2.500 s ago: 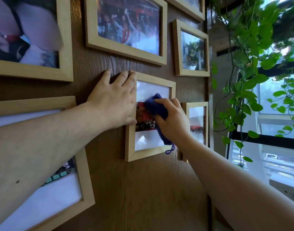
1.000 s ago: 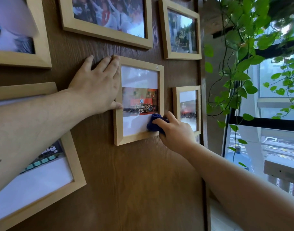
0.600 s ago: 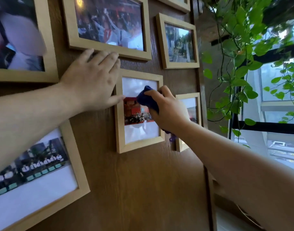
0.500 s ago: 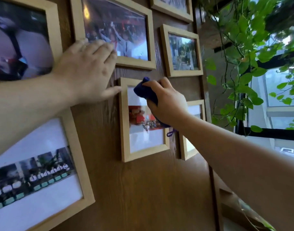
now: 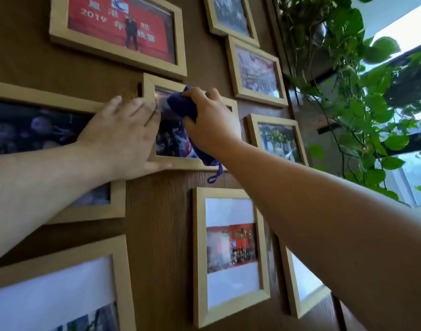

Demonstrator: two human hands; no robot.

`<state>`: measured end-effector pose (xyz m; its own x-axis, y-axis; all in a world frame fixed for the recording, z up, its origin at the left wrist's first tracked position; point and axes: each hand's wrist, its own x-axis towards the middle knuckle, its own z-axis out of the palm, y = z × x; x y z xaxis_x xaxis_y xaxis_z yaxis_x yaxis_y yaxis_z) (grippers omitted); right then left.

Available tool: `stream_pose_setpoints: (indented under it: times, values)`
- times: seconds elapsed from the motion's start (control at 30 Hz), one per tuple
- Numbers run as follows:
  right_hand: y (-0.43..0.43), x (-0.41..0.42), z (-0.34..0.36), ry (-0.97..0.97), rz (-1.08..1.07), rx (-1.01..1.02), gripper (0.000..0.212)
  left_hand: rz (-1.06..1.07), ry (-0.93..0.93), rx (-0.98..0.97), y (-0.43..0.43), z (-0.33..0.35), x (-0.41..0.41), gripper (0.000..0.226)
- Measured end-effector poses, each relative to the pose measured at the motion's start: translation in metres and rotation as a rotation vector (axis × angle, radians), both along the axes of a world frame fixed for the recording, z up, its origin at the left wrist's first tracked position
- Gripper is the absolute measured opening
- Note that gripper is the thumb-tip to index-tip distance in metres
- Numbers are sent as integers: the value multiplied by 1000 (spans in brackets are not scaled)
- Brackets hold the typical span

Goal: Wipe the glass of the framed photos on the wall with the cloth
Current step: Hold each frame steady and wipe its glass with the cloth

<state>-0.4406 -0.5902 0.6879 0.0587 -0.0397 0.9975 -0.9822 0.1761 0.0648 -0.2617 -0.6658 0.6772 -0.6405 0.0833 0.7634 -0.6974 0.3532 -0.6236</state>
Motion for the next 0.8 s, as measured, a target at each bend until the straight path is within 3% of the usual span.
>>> stream_pose_setpoints:
  times: [0.4, 0.7, 0.8]
  values:
    - [-17, -22, 12, 59, -101, 100, 44, 32, 36, 73, -24, 8, -6, 113]
    - [11, -84, 1, -263, -330, 39, 44, 24, 57, 95, -22, 4, -9, 115]
    - [0, -63, 0, -125, -253, 38, 43, 17, 78, 115, -23, 3, -11, 114]
